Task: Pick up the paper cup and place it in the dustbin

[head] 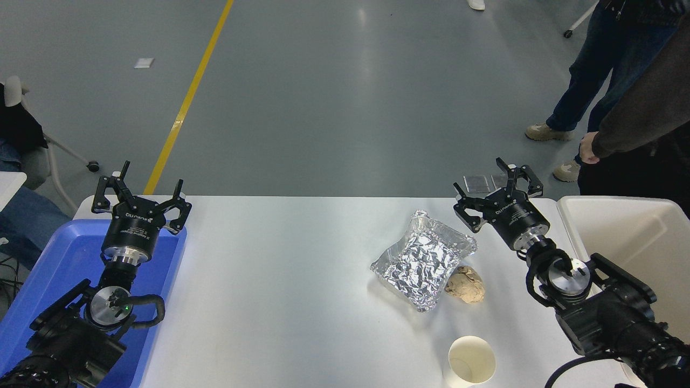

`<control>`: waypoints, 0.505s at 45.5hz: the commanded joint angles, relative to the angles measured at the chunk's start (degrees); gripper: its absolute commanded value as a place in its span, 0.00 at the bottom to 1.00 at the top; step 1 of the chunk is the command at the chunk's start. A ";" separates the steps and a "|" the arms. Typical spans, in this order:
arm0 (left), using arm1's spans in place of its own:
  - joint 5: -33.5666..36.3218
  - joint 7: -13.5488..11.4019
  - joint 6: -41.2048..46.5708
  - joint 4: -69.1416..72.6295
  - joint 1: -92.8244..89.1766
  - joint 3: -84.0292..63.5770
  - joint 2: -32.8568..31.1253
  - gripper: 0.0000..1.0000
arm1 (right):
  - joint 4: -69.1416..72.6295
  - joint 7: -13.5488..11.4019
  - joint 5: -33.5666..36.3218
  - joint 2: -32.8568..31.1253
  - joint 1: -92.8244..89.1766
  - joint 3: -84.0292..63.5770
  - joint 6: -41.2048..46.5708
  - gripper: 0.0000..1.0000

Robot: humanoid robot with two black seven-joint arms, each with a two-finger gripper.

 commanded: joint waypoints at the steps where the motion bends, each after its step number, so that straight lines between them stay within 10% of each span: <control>1: -0.07 0.08 -0.05 -0.08 0.01 -0.03 -0.04 1.00 | 0.00 0.00 -0.05 0.13 -0.03 -0.02 -0.05 1.00; 23: -0.16 -0.01 0.04 -0.08 -0.08 0.15 0.05 1.00 | 0.96 -0.17 -5.66 -2.23 13.05 -17.67 -0.05 1.00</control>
